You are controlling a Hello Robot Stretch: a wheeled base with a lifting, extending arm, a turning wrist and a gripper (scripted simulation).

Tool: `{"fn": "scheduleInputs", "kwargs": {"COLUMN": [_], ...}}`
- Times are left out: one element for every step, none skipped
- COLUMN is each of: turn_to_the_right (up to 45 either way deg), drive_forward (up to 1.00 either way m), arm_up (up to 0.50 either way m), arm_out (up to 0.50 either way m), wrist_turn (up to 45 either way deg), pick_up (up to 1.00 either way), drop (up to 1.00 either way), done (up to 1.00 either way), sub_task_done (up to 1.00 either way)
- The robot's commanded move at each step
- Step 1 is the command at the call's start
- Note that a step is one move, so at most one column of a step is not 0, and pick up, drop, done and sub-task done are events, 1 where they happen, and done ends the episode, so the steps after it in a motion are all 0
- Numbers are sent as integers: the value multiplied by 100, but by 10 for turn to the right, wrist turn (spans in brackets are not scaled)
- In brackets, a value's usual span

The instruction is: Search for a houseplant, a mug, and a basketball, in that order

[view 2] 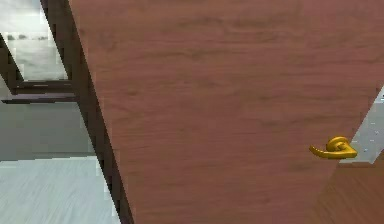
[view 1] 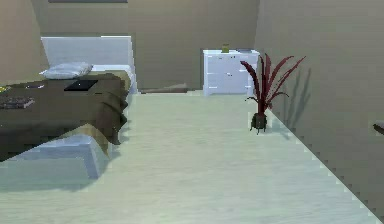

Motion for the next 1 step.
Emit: {"fn": "scheduleInputs", "kwargs": {"turn_to_the_right": [30], "drive_forward": [0], "arm_up": [0], "arm_out": [0], "wrist_turn": [0], "pick_up": [0], "drop": [0], "done": [0], "sub_task_done": [0]}}
